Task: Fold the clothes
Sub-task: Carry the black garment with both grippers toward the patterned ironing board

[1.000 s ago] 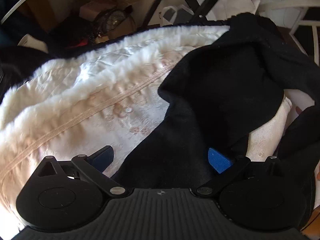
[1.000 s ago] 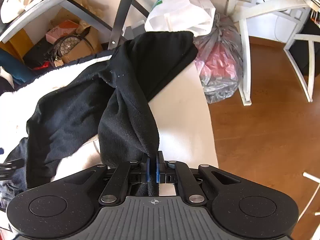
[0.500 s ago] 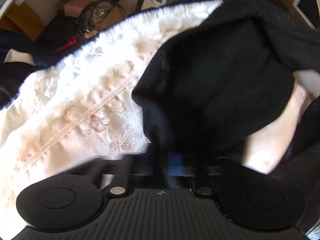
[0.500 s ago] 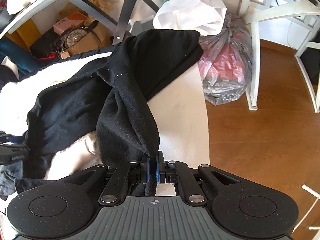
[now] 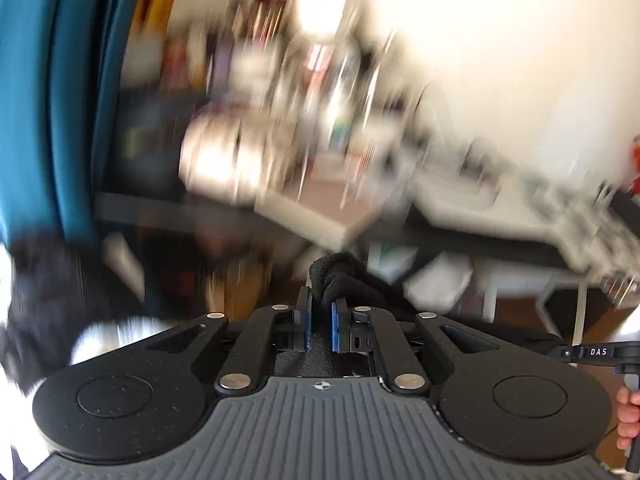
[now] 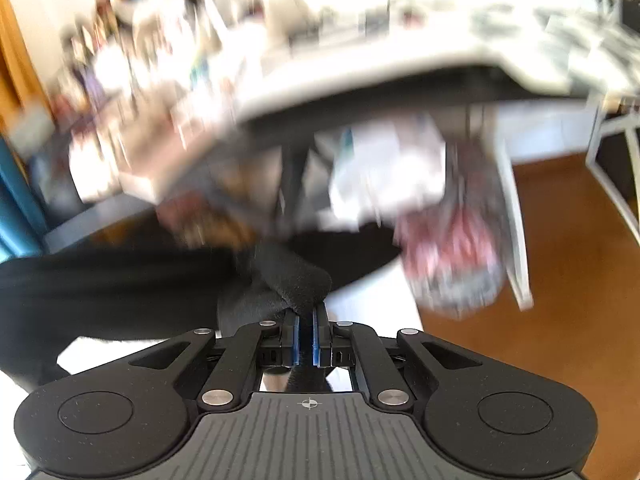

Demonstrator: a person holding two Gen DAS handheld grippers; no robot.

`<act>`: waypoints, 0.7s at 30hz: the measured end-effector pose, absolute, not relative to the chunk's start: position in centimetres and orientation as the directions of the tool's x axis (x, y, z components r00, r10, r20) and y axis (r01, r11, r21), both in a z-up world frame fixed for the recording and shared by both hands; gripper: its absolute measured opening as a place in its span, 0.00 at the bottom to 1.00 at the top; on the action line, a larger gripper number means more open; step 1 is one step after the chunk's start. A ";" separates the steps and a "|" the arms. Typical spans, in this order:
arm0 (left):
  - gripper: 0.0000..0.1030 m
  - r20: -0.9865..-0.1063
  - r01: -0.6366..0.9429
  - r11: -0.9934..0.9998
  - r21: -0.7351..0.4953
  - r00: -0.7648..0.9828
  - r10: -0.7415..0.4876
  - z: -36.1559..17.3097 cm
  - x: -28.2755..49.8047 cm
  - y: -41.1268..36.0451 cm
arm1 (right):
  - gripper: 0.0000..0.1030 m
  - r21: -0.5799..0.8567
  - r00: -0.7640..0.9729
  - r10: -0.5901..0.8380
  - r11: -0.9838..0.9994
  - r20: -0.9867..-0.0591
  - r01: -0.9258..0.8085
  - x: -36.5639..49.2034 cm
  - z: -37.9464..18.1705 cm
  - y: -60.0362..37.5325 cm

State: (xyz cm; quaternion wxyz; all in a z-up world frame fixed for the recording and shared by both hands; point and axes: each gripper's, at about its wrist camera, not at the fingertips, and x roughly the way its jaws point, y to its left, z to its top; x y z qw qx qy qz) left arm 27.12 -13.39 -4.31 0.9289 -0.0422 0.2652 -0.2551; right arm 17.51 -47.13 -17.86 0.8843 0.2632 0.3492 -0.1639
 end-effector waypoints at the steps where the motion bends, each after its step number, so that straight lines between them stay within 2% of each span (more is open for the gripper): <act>1: 0.09 -0.416 0.477 0.851 -0.220 0.743 -0.524 -2.3 26.7 -13.2 | 0.05 0.369 0.738 -0.129 0.801 -0.662 0.471 16.9 -15.9 -47.4; 6: 0.09 -0.147 0.606 0.755 -0.251 0.747 -0.649 6.6 24.8 -12.0 | 0.05 0.433 0.863 -0.276 0.775 -0.424 0.461 11.5 -5.7 -47.2; 8: 0.09 -0.068 0.652 0.708 -0.271 0.721 -0.690 8.4 24.1 -10.9 | 0.05 0.452 0.885 -0.330 0.768 -0.329 0.454 8.8 -2.1 -46.7; 10: 0.09 -0.026 0.686 0.653 -0.320 0.683 -0.730 9.4 24.0 -10.5 | 0.05 0.458 0.892 -0.371 0.766 -0.258 0.451 6.0 0.6 -45.9; 14: 0.09 0.039 0.732 0.549 -0.404 0.613 -0.789 10.7 23.9 -10.4 | 0.05 0.461 0.873 -0.432 0.742 -0.226 0.487 0.6 3.3 -44.7; 21: 0.09 0.066 0.790 0.435 -0.433 0.509 -0.858 11.1 22.6 -14.2 | 0.05 0.424 0.802 -0.528 0.682 -0.280 0.596 -7.2 3.2 -43.7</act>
